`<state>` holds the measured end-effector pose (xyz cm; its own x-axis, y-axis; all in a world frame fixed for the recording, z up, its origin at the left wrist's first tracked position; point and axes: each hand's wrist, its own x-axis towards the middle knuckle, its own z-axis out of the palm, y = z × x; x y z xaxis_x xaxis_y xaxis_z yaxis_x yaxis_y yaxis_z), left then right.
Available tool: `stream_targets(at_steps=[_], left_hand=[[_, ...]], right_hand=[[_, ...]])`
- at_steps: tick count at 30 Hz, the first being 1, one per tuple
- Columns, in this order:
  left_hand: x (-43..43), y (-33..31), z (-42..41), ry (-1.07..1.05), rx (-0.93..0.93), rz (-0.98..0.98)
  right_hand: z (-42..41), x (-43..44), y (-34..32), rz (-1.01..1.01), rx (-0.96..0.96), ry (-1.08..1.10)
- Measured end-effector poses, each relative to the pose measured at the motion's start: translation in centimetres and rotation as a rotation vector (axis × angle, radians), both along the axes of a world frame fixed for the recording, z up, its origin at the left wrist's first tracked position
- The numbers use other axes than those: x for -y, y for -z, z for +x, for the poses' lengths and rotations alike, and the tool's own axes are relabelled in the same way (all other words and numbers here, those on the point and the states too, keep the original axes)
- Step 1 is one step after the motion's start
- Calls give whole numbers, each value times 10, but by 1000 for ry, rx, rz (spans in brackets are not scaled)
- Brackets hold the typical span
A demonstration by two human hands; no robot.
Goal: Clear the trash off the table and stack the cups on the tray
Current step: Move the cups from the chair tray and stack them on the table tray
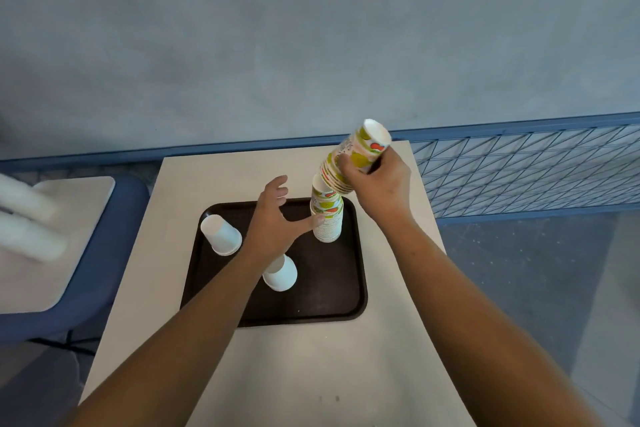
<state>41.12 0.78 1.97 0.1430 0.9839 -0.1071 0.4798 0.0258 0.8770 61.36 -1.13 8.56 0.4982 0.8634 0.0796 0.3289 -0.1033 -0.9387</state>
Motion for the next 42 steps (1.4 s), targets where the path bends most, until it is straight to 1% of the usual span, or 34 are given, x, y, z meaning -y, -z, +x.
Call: stream_targets(at_steps=[3,5,10,16,20,22,24,28,32,35,38,42], left_hand=[[15,-7,-15,-43,16,19],[26,-10,-22,-67,34,24],[49,-8,-32,-50,12,16],[68,-11,-30,-44,-52,27],[80,-21,-30,-54,-35,37],[87,-30,-32,-58,-12,44],[97,-40,-35,-77,14,48],[117,-57,-50,-104,49,68],[135,-63,-84,-119,30,117],[144,-61,-119,-144,-28,137],[148,-58,-161,-171,-87,156],[149,-51,-233,-197,-76,152]], right_hand=[[-13,-12,10,21,216,-103],[-17,-20,23,-3,336,-173],[-19,-23,65,-202,436,-297],[-23,-23,73,-255,384,-248],[-28,-14,67,-299,383,-233],[-30,-2,64,-317,334,-199],[-34,17,62,-287,284,-152],[-48,64,60,-150,227,-110],[-77,106,53,-93,199,-180],[-108,125,49,-61,218,-239],[-146,132,47,-22,227,-295],[-215,131,44,29,245,-308]])
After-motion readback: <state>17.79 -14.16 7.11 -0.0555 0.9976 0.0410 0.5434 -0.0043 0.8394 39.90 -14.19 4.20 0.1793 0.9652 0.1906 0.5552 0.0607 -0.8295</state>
